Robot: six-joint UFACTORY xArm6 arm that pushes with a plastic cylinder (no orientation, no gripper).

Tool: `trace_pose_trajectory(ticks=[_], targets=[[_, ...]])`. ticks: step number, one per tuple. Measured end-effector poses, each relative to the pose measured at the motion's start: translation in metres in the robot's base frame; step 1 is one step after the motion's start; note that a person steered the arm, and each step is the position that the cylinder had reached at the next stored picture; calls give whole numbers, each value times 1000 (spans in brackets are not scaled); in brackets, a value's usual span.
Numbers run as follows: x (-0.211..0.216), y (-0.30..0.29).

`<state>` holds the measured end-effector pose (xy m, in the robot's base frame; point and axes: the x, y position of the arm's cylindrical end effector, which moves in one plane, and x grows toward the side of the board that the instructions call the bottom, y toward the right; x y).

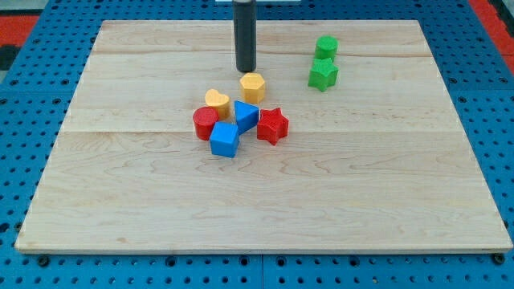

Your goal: Separate the green star from the green circle

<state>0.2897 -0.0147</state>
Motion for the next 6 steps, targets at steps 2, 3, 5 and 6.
trace_pose_trajectory(ticks=[2,3,5,6], targets=[[1,103],[15,134],[54,92],[56,54]])
